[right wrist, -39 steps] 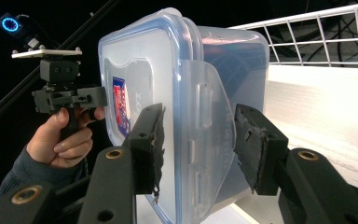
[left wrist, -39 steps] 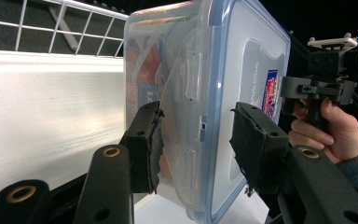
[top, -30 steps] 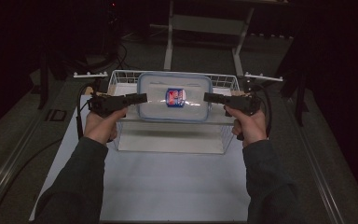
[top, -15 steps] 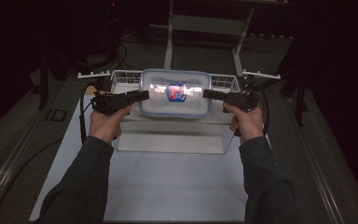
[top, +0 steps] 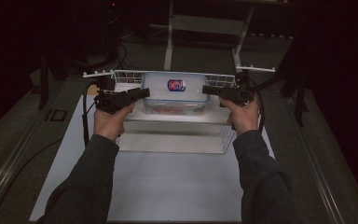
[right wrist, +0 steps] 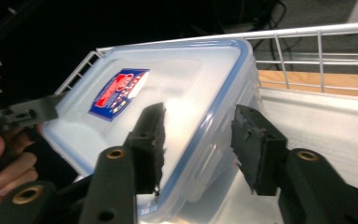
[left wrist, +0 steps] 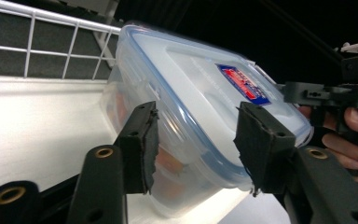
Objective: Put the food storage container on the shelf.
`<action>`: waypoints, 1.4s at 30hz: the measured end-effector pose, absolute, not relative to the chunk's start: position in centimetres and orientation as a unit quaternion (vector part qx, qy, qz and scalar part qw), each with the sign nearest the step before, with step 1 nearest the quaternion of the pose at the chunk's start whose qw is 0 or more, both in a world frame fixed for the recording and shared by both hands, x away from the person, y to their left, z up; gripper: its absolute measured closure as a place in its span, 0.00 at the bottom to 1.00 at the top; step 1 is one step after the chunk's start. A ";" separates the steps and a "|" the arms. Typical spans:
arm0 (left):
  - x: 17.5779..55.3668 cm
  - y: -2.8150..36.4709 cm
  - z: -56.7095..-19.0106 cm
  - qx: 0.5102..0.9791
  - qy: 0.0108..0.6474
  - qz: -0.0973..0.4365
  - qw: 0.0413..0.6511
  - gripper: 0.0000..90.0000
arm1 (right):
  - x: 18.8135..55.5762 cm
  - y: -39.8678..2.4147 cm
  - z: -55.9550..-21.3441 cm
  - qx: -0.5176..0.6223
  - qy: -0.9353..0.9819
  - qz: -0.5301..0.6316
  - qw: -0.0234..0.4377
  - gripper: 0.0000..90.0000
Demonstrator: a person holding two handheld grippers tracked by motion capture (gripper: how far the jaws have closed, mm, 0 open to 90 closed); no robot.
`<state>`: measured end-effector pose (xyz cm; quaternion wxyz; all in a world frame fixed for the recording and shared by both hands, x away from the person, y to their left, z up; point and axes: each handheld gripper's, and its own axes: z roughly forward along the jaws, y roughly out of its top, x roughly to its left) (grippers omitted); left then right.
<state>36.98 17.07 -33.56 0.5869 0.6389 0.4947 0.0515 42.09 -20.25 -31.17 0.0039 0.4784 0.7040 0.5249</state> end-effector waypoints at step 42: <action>31.5 18.8 -31.4 0.693 0.415 0.174 0.563 0.56 | 34.1 -22.7 -30.0 0.366 0.756 0.531 0.112 0.52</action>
